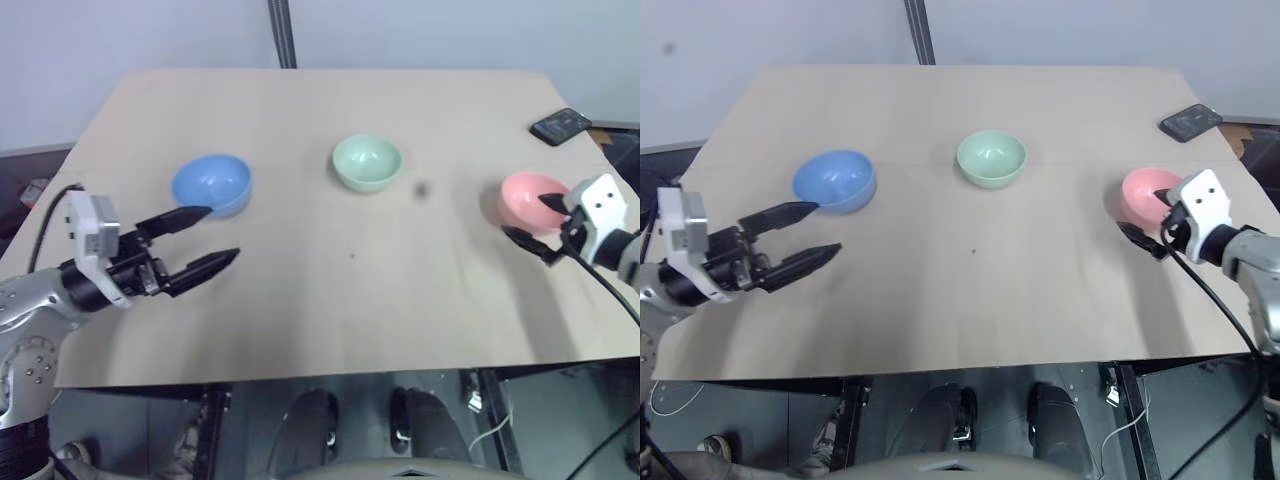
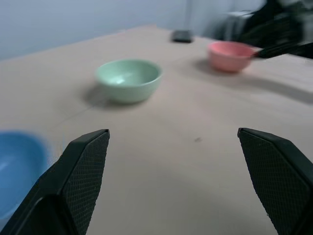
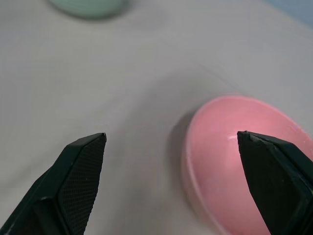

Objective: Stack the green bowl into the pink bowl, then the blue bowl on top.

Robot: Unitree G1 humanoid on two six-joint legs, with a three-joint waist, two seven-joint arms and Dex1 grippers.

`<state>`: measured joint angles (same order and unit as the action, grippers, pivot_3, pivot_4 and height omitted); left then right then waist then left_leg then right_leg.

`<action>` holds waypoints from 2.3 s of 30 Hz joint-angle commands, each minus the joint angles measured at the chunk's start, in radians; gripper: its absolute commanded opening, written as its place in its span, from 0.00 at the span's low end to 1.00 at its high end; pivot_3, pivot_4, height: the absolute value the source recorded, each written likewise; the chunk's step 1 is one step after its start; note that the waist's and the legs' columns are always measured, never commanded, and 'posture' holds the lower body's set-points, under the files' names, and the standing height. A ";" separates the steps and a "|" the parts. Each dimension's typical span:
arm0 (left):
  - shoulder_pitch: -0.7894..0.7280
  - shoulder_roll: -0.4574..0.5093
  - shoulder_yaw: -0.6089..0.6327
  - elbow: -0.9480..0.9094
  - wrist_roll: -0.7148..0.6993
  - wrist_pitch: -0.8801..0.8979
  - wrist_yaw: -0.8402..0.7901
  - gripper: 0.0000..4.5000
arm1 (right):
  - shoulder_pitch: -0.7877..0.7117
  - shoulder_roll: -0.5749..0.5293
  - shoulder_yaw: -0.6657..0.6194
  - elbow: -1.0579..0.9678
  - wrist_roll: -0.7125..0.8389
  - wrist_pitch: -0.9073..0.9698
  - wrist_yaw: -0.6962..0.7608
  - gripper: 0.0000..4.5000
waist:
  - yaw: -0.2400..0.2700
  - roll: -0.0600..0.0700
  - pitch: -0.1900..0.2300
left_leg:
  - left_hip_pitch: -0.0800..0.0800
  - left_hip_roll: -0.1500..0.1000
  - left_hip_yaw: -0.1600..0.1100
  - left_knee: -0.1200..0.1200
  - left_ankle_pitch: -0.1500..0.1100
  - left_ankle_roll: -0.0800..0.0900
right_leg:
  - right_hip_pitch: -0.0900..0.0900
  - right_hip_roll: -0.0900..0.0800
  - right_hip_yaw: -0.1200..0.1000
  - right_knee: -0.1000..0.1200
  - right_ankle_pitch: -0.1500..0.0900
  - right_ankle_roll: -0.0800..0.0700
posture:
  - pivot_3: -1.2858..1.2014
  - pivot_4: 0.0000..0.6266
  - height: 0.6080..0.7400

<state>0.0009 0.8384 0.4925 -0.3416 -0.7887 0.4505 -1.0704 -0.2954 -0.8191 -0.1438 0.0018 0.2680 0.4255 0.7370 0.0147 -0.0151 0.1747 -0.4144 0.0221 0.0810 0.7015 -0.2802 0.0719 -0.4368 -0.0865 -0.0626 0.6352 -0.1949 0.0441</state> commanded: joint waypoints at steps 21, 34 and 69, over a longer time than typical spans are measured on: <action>0.002 -0.105 -0.032 0.002 0.005 -0.072 0.035 1.00 | -0.137 0.196 0.330 -0.221 -0.098 -0.045 0.126 0.02 | -0.027 0.001 0.000 | 0.001 0.002 0.001 0.000 0.001 -0.001 | 0.000 0.002 0.002 0.001 0.001 0.002 | 0.52 0.24 1.00; 0.005 -0.104 -0.044 0.021 0.018 -0.089 0.037 1.00 | -0.253 0.346 0.603 -0.165 -0.234 -0.044 0.187 0.56 | -0.025 -0.003 -0.002 | 0.001 0.000 -0.002 0.001 0.001 -0.002 | 0.000 0.000 -0.002 0.003 -0.001 -0.002 | 0.52 0.24 1.00; 0.211 -0.154 0.050 -0.167 -0.017 -0.094 0.167 1.00 | -1.047 0.657 -0.004 1.241 -0.087 -0.113 -0.264 0.35 | -0.057 0.000 0.001 | -0.001 0.000 0.003 -0.005 0.002 -0.003 | -0.007 0.000 0.004 0.006 0.002 0.001 | 0.52 0.24 1.00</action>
<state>0.1987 0.6883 0.5095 -0.4636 -0.7885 0.3665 -0.9103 -1.2893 -0.1650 -0.1337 1.2480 0.1796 0.3351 0.4622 -0.0421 -0.0147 0.1754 -0.4153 0.0220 0.0841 0.6963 -0.2786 0.0693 -0.4433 -0.0870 -0.0590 0.6408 -0.1932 0.0448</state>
